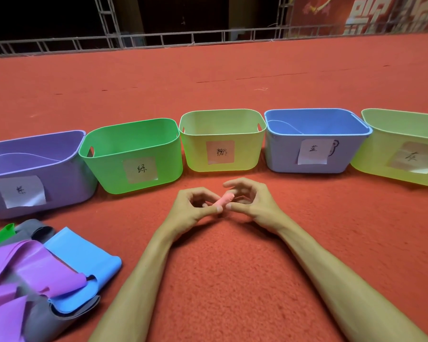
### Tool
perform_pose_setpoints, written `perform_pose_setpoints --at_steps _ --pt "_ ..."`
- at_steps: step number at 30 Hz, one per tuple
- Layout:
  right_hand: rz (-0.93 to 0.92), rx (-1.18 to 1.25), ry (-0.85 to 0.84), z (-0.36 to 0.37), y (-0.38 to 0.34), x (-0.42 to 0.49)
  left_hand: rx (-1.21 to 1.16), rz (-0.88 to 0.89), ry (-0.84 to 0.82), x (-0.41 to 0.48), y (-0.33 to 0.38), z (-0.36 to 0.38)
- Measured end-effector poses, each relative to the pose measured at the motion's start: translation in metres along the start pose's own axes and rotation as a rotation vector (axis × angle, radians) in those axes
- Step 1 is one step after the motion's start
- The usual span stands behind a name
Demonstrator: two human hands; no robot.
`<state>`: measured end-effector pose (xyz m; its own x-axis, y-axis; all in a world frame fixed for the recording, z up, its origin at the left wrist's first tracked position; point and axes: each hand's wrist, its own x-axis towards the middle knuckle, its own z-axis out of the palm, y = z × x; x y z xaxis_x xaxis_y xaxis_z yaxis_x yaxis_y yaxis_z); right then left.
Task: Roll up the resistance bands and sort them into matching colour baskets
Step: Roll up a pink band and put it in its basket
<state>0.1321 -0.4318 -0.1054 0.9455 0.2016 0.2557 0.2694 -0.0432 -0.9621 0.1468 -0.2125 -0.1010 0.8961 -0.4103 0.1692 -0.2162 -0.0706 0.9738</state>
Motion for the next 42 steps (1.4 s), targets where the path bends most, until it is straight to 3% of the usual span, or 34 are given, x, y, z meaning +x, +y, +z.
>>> perform_pose_setpoints --at_steps 6,14,25,29,35,42 --pt "0.045 0.118 0.089 0.011 0.005 -0.001 0.027 0.009 0.063 0.001 -0.005 0.002" --pt "-0.017 0.020 0.206 0.018 -0.021 0.006 0.021 0.049 0.184 0.007 0.015 0.003" --pt "-0.155 -0.251 0.205 -0.022 -0.130 0.131 0.248 0.161 0.259 0.119 0.133 -0.043" --pt "-0.072 -0.424 0.170 -0.037 -0.137 0.184 0.472 0.052 0.285 0.173 0.146 -0.059" --pt "0.152 -0.735 -0.005 -0.056 -0.108 0.234 0.728 -0.162 0.142 0.228 0.121 -0.056" --pt "0.289 -0.981 -0.130 -0.064 -0.077 0.258 1.024 -0.265 0.008 0.261 0.096 -0.043"
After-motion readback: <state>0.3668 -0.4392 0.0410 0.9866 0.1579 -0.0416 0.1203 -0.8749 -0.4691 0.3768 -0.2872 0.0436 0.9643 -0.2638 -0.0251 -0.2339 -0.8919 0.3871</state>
